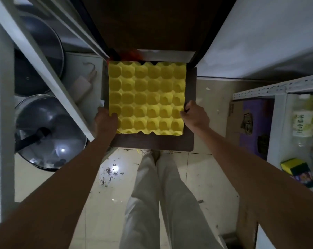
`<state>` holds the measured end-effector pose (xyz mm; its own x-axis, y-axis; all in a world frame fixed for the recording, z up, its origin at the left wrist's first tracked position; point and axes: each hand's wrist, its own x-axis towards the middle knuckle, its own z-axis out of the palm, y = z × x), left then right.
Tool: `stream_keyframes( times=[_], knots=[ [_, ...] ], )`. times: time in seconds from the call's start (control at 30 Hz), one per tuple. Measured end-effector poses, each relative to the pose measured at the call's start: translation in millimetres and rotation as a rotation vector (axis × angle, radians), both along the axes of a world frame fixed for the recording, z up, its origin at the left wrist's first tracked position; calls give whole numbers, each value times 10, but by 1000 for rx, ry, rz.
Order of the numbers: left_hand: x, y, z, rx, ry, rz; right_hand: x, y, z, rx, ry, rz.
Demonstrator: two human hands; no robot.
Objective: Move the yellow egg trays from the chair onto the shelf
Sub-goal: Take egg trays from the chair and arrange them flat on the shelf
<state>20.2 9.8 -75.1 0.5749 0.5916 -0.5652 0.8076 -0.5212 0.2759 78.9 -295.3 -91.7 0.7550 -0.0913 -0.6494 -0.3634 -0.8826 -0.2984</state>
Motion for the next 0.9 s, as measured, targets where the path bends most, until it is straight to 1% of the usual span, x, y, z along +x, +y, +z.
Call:
stream_keyframes(
  times=[0.07,0.13,0.23,0.3,0.43,0.5,0.73,0.9],
  knots=[
    [11,25,-75,41,-8,14,37,65,-74,-71,-37,-4],
    [-9,76,-128,76,13,-31,59,115,-118,-119,-45,-4],
    [-9,163,-199,121,35,-115,71,154,-139,-151,-70,5],
    [6,211,-218,175,51,-144,58,153,-123,-167,-99,0],
    [23,190,-208,222,66,-194,-2,135,-48,-191,-145,-13],
    [31,169,-195,230,68,-237,-13,136,-13,-212,-161,0],
    [26,189,-218,260,36,-386,0,114,64,-276,-221,146],
    [42,176,-106,233,65,-410,2,138,129,-270,-215,154]
  ],
)
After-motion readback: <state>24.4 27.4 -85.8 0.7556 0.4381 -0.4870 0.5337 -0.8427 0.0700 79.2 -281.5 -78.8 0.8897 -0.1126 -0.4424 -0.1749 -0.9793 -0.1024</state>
